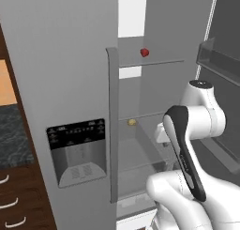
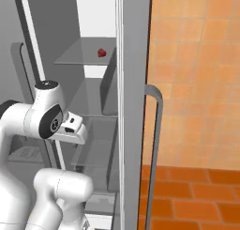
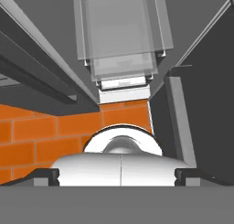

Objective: Take the strawberry from the fridge and place it on top of the pancake, located on the dining counter.

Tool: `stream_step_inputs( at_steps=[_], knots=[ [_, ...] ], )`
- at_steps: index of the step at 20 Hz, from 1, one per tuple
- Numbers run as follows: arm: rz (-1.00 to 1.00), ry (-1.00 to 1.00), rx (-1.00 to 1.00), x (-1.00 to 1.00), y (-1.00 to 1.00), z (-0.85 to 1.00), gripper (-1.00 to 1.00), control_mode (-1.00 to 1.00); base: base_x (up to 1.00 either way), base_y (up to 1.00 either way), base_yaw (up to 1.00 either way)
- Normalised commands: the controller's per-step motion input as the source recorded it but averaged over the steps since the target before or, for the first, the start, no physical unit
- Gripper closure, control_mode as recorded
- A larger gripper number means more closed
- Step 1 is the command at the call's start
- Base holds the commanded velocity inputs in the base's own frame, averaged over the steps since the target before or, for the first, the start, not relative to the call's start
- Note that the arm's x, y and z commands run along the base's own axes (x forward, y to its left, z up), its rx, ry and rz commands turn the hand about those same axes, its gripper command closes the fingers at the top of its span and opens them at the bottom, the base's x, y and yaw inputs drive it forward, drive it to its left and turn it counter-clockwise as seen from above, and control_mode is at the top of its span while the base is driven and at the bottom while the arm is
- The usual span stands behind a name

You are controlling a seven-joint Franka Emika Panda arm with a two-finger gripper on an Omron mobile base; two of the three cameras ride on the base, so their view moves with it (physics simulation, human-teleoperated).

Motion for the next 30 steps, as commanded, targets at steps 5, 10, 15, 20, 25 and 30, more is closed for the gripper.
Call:
stream_step_inputs(
  at_steps=[5, 10, 15, 20, 25, 30],
  knots=[
    [0.0, 0.0, 0.0, 0.0, 0.0, 0.0, -1.0, 1.0, 0.58, -0.22, 0.0],
    [0.0, 0.0, 0.0, 0.0, 0.0, 0.0, -1.0, 1.0, 0.75, -0.26, 0.0],
    [0.0, 0.0, 0.0, 0.0, 0.0, 0.0, -1.0, 1.0, 0.57, -0.4, 0.0],
    [0.0, 0.0, 0.0, 0.0, 0.0, 0.0, -1.0, 1.0, 0.34, -0.58, 0.01],
    [0.0, 0.0, 0.0, 0.0, 0.0, 0.0, -1.0, 1.0, 0.08, -0.33, 0.0],
    [0.0, 0.0, 0.0, 0.0, 0.0, 0.0, -1.0, 1.0, 0.0, -0.64, 0.0]
  ],
)
